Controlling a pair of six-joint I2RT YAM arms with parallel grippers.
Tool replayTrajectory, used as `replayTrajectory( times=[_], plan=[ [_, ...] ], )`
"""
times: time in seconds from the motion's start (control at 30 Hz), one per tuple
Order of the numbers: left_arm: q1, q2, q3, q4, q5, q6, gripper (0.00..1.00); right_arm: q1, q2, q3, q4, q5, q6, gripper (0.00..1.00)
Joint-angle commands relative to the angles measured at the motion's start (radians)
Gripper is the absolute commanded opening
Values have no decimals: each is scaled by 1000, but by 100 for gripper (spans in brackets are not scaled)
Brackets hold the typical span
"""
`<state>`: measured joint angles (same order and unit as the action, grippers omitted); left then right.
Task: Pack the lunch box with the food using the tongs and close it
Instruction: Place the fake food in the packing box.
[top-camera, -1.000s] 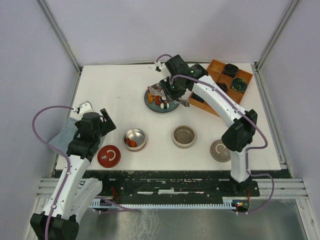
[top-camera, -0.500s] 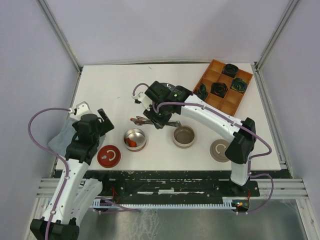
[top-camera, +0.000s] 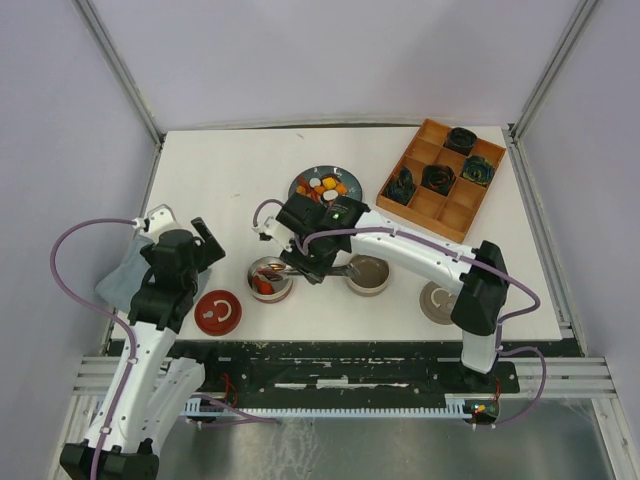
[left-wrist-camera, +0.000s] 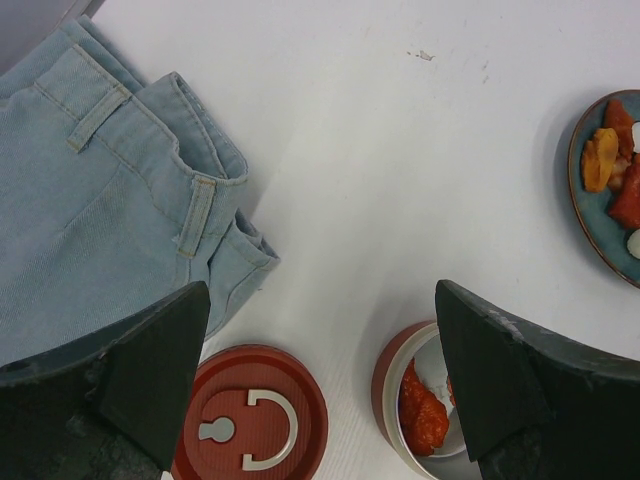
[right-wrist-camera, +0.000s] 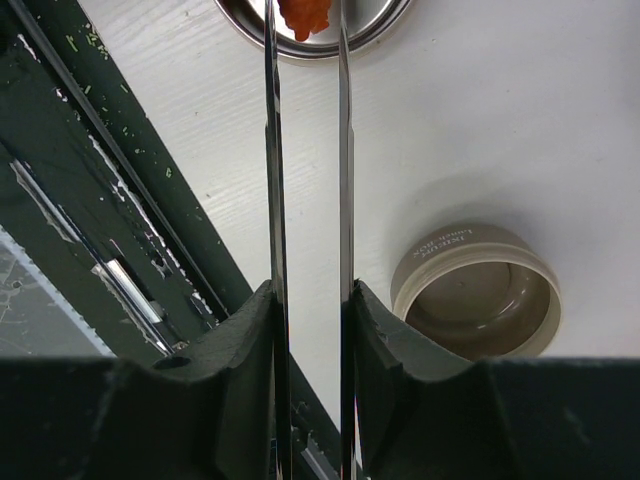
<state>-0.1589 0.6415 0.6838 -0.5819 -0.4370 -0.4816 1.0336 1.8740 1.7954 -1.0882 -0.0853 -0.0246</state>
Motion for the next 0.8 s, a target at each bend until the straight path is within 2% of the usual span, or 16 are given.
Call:
replayTrajectory(
  times=[0.0,0.43,0.77],
  plan=[
    [4,-2,10,23,-22,-18,100,15,-4,23,56,43,-4,36],
    [3,-3,11,25,-20,-17,100,57,94,107,46,162,-34,40],
    [4,2,10,28,-11,-15,100,84,127,108,42,275,-58,45]
  ],
)
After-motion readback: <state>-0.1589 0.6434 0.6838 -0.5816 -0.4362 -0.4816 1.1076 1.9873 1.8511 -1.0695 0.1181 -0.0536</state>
